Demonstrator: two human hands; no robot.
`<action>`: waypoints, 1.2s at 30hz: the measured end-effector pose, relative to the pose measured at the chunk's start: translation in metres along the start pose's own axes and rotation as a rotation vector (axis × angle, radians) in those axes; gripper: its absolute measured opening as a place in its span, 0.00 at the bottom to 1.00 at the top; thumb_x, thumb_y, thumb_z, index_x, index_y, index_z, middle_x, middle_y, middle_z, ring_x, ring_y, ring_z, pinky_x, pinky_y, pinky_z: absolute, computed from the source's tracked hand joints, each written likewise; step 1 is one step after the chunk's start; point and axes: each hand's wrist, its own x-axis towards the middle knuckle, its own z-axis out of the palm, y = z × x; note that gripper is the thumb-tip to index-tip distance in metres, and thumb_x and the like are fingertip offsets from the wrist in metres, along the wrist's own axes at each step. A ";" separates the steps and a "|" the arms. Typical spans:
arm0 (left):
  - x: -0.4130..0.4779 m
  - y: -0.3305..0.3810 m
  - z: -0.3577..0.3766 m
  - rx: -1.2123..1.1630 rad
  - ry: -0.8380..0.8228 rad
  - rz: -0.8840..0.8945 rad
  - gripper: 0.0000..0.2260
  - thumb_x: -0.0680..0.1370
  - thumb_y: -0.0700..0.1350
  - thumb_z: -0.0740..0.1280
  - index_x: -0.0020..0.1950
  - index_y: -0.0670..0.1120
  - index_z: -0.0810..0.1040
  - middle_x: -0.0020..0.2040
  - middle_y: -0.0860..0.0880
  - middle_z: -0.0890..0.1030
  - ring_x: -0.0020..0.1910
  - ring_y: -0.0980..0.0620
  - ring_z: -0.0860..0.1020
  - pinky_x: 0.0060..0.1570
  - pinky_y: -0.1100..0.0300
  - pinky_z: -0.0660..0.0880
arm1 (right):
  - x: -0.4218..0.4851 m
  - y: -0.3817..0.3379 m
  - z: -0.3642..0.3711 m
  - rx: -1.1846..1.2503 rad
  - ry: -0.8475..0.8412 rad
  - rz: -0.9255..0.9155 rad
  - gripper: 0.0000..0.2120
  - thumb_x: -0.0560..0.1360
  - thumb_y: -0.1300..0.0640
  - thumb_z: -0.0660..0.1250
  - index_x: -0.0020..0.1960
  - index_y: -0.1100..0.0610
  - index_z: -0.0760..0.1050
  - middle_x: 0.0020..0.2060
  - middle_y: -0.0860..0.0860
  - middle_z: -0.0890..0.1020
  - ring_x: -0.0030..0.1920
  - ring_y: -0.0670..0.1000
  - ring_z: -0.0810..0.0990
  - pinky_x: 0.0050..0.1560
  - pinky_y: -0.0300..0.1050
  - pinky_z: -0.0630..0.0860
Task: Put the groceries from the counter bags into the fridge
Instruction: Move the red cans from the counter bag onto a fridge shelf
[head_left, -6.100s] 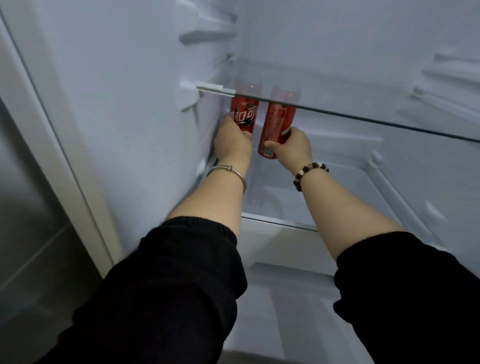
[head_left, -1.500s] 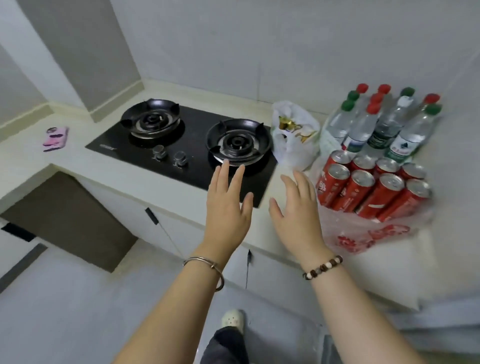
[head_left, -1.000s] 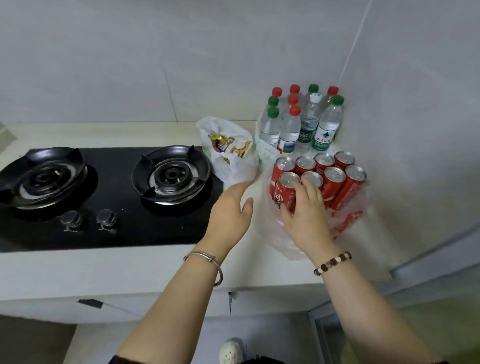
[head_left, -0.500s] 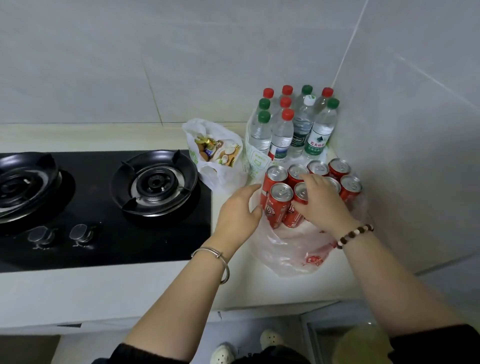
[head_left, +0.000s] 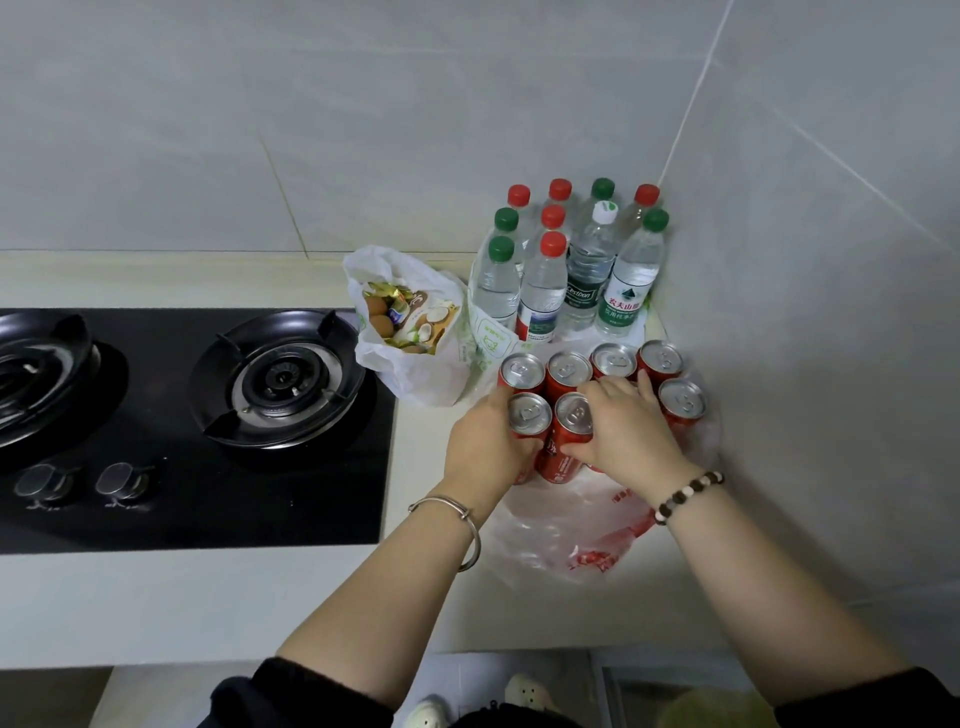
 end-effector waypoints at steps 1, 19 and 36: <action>0.001 0.001 0.003 -0.001 0.012 -0.021 0.23 0.67 0.47 0.72 0.61 0.51 0.73 0.52 0.47 0.81 0.50 0.43 0.79 0.45 0.55 0.75 | 0.000 0.000 0.001 0.003 -0.005 -0.002 0.33 0.67 0.38 0.70 0.65 0.55 0.67 0.59 0.50 0.76 0.67 0.51 0.67 0.74 0.56 0.47; -0.012 0.002 -0.010 -0.186 0.098 0.049 0.20 0.65 0.48 0.74 0.54 0.52 0.74 0.46 0.54 0.80 0.46 0.52 0.78 0.47 0.59 0.75 | -0.030 -0.006 -0.007 0.656 0.170 0.140 0.25 0.59 0.52 0.78 0.53 0.49 0.73 0.47 0.44 0.77 0.50 0.46 0.75 0.50 0.41 0.72; -0.047 -0.029 -0.125 -0.595 0.378 0.116 0.24 0.65 0.47 0.76 0.60 0.52 0.76 0.57 0.52 0.80 0.56 0.55 0.78 0.55 0.60 0.76 | -0.001 -0.101 -0.104 1.355 0.072 -0.103 0.19 0.64 0.56 0.77 0.54 0.48 0.79 0.46 0.43 0.84 0.47 0.41 0.82 0.47 0.39 0.78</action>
